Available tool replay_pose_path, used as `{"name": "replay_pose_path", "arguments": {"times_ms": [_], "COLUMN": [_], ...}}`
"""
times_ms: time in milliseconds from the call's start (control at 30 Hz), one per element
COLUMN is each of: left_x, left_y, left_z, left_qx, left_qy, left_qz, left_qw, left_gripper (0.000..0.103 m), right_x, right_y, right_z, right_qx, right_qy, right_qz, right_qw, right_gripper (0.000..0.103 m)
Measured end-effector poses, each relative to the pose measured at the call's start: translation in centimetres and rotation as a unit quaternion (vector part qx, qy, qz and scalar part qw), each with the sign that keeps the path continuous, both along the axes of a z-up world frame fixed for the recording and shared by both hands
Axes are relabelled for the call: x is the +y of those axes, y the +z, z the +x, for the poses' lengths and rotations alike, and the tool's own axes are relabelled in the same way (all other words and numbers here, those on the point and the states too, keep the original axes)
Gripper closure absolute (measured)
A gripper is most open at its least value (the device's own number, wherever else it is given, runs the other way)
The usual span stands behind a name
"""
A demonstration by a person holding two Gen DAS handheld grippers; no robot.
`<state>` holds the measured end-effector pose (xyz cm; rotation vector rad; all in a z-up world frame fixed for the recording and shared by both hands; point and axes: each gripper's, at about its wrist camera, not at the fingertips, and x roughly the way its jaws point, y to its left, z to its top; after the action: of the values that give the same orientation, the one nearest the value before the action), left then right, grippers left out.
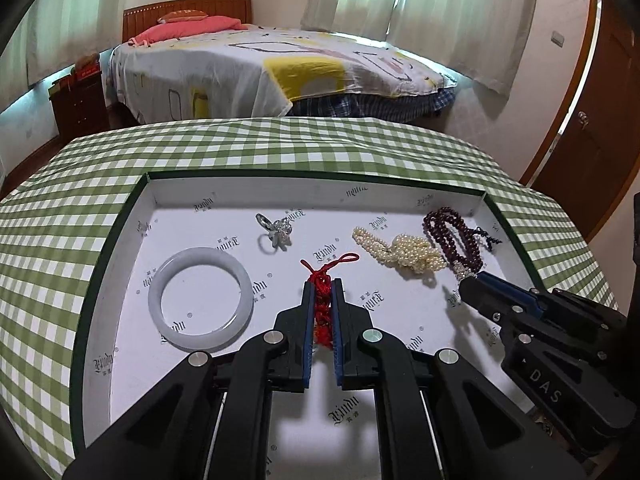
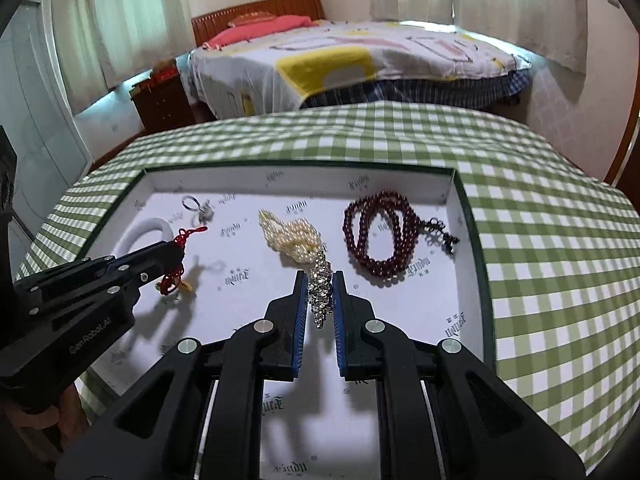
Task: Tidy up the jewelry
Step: 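Carry the red tassel into the tray with the left gripper while the right carries the brooch in, both releasing, then lift both grippers out and move the right gripper over the black beaded pendant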
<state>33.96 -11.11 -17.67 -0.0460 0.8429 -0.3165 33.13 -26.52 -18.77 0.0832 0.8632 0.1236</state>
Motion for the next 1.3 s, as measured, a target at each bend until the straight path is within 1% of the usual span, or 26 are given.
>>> {"name": "replay_pose_path", "arguments": {"times_ms": [200,267,300,333,367,433,567,600,700,800,933,1033,1167,1300], "left_x": [-0.5,-0.6,-0.6,-0.6,-0.7,-0.7,-0.5,-0.5,-0.4,-0.1,0.8,1.8,3.2,4.7], "left_y": [-0.1,-0.2,-0.3,-0.4,-0.5,-0.8,-0.5,-0.3,0.6,1.8,3.3,4.1,4.5,4.5], "left_z": [0.1,0.1,0.1,0.1,0.2,0.2,-0.1,-0.3,-1.0,-2.1,-4.0,-5.5,-7.3,-9.1], "left_qx": [0.004,0.007,0.01,0.009,0.01,0.017,0.015,0.013,0.004,-0.014,-0.04,-0.051,-0.055,-0.05], "left_qy": [-0.01,-0.014,-0.014,-0.012,-0.012,-0.013,-0.016,-0.016,-0.019,-0.017,-0.01,-0.003,0.008,0.02], "left_qz": [0.007,0.008,0.009,0.011,0.012,0.008,0.003,0.003,-0.003,-0.006,-0.009,-0.012,-0.015,-0.022], "left_qw": [0.9999,0.9999,0.9998,0.9998,0.9998,0.9997,0.9998,0.9998,0.9998,0.9997,0.9991,0.9986,0.9983,0.9983], "left_gripper": [0.093,0.09,0.087,0.081,0.078,0.07,0.062,0.06,0.056,0.05,0.047,0.047,0.047,0.047], "right_x": [-0.1,-0.1,-0.1,-0.1,-0.2,-0.3,-0.5,-0.6,-0.9,-1.1,-1.5,-1.6,-1.5,-1.5], "right_y": [-0.8,-1.0,-1.0,-1.0,-1.0,-1.0,0.0,0.3,1.4,2.5,3.7,4.5,5.1,5.1], "right_z": [0.3,0.4,0.3,0.4,0.3,0.2,-0.4,-0.5,-1.4,-2.4,-4.1,-5.6,-7.8,-9.8], "right_qx": [0.01,0.012,0.013,0.012,0.011,0.008,-0.005,-0.008,-0.02,-0.029,-0.039,-0.045,-0.048,-0.046], "right_qy": [-0.002,-0.003,-0.003,-0.004,-0.006,-0.006,-0.009,-0.01,-0.012,-0.013,-0.019,-0.022,-0.025,-0.026], "right_qz": [0.001,0.005,0.005,0.005,0.006,0.008,0.012,0.013,0.016,0.018,0.021,0.024,0.024,0.025], "right_qw": [1.0,1.0,1.0,1.0,1.0,1.0,1.0,1.0,1.0,0.999,0.999,0.998,0.998,0.998], "right_gripper": [0.089,0.088,0.082,0.079,0.075,0.075,0.074,0.074,0.074,0.073,0.073,0.073,0.073,0.073]}}
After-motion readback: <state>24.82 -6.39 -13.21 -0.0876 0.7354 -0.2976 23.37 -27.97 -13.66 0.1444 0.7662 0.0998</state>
